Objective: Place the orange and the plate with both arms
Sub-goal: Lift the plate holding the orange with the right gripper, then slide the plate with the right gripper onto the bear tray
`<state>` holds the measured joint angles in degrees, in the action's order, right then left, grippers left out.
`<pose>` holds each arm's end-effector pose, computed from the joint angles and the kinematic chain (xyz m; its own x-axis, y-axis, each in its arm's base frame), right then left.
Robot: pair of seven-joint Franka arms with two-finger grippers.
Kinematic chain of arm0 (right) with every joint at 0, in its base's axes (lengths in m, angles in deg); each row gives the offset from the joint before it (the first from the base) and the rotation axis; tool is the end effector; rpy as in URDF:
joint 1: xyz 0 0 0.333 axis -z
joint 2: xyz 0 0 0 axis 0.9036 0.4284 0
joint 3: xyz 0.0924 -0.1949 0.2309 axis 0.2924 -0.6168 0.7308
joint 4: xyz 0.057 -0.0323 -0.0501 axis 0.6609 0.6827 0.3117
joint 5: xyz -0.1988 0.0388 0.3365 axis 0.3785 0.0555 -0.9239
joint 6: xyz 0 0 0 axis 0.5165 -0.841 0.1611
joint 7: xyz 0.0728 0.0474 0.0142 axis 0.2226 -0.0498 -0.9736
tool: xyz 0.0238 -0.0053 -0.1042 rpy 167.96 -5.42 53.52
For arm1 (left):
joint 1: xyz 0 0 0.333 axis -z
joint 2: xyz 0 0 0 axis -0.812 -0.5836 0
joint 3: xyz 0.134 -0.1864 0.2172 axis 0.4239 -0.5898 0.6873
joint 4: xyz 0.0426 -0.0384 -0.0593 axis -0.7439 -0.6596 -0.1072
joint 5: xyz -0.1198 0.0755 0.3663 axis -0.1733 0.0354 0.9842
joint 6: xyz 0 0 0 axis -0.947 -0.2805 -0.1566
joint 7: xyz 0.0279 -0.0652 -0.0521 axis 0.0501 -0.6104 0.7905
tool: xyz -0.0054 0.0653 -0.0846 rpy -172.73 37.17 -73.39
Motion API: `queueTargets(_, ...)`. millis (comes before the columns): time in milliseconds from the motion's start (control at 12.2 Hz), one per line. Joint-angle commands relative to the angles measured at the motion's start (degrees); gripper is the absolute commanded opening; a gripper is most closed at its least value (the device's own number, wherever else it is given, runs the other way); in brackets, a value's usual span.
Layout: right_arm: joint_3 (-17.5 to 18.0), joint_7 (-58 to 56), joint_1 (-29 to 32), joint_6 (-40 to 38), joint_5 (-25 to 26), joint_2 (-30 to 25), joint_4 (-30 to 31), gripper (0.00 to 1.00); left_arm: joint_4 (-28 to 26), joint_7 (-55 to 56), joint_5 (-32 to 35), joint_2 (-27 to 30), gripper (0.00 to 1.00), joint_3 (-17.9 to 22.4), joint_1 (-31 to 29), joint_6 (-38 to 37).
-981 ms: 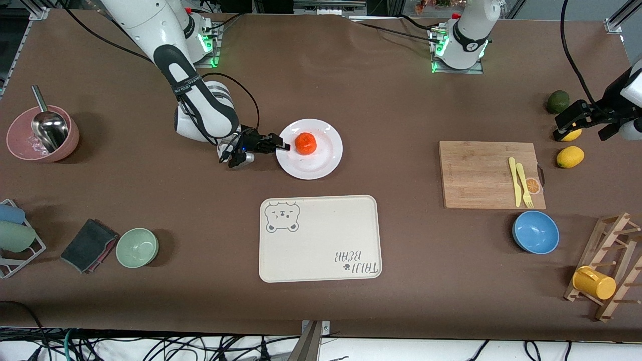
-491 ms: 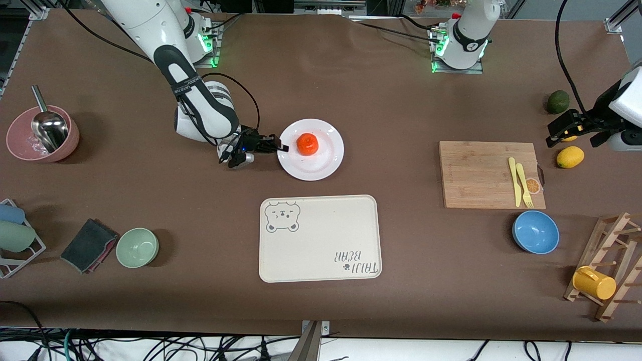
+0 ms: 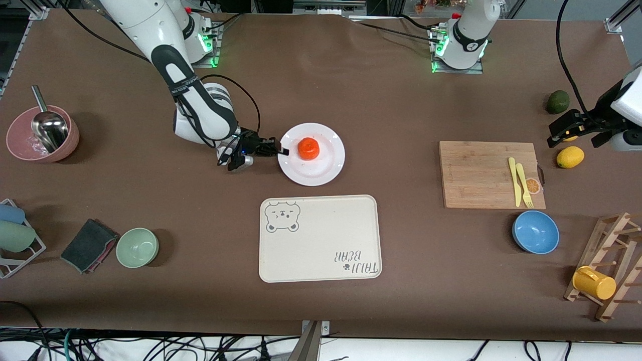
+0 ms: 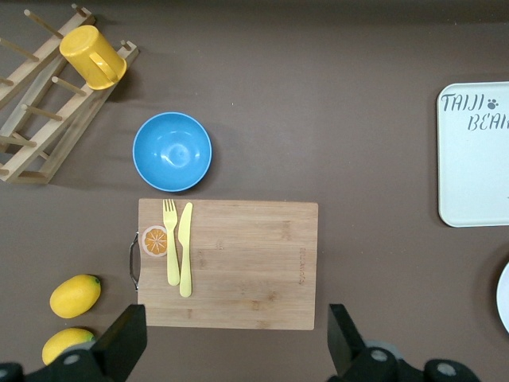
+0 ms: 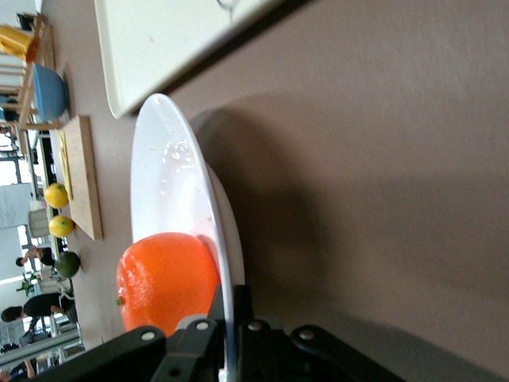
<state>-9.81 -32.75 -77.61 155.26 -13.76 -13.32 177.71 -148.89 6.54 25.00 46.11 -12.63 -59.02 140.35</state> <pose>0.4607 0.2691 0.1432 0.9971 -0.0647 -0.0400 -0.0712 -0.6100 -0.7892 0.5696 0.0059 0.5963 0.9973 0.0311 0.0659 0.0311 -0.9995 0.0020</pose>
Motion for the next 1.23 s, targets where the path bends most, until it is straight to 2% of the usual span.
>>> queueTargets(0,0.22,7.03,0.32,0.75,-0.80,1.21,-7.04,0.00,1.59,-0.93,-0.43,-0.76,1.00,0.01,0.07,-0.49)
queueTargets(164,0.22,10.73,0.75,0.57,-0.19,3.05,-13.62,0.00,1.59,-0.85,-0.43,-0.85,1.00,0.01,0.24,-0.49)
queueTargets(409,0.04,15.40,0.58,1.62,0.08,11.64,-27.41,0.00,1.59,-0.85,-0.43,-0.85,1.00,0.01,0.24,-0.49)
queueTargets(654,-3.54,19.08,-0.73,2.77,5.50,19.30,-39.03,0.00,1.59,-0.85,-0.52,-0.85,1.00,0.01,0.24,-0.49)
queueTargets(818,-4.52,22.95,-1.00,2.42,10.17,20.73,-41.78,0.00,1.59,-0.93,-0.52,-0.85,1.00,0.01,0.24,-0.49)
queueTargets(1145,-4.53,23.84,-2.48,3.12,10.72,22.56,-43.97,0.00,1.59,-0.93,-0.43,-0.94,1.00,0.01,0.33,-0.49)
